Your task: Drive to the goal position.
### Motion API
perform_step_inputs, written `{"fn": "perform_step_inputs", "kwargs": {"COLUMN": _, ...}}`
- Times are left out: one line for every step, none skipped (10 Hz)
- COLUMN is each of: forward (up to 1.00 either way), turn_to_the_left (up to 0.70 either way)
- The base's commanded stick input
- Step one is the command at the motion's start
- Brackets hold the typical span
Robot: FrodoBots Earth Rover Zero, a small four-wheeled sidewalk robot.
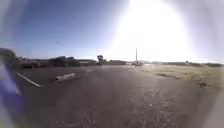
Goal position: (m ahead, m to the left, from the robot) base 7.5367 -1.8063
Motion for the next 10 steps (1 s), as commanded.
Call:
{"fn": "perform_step_inputs", "kwargs": {"forward": 0.70, "turn_to_the_left": 0.00}}
{"fn": "perform_step_inputs", "kwargs": {"forward": 0.70, "turn_to_the_left": 0.00}}
{"fn": "perform_step_inputs", "kwargs": {"forward": 0.70, "turn_to_the_left": 0.00}}
{"fn": "perform_step_inputs", "kwargs": {"forward": 0.70, "turn_to_the_left": 0.00}}
{"fn": "perform_step_inputs", "kwargs": {"forward": 0.70, "turn_to_the_left": 0.00}}
{"fn": "perform_step_inputs", "kwargs": {"forward": 0.70, "turn_to_the_left": 0.00}}
{"fn": "perform_step_inputs", "kwargs": {"forward": 0.70, "turn_to_the_left": 0.00}}
{"fn": "perform_step_inputs", "kwargs": {"forward": 0.70, "turn_to_the_left": 0.00}}
{"fn": "perform_step_inputs", "kwargs": {"forward": 0.70, "turn_to_the_left": 0.00}}
{"fn": "perform_step_inputs", "kwargs": {"forward": 0.70, "turn_to_the_left": 0.00}}
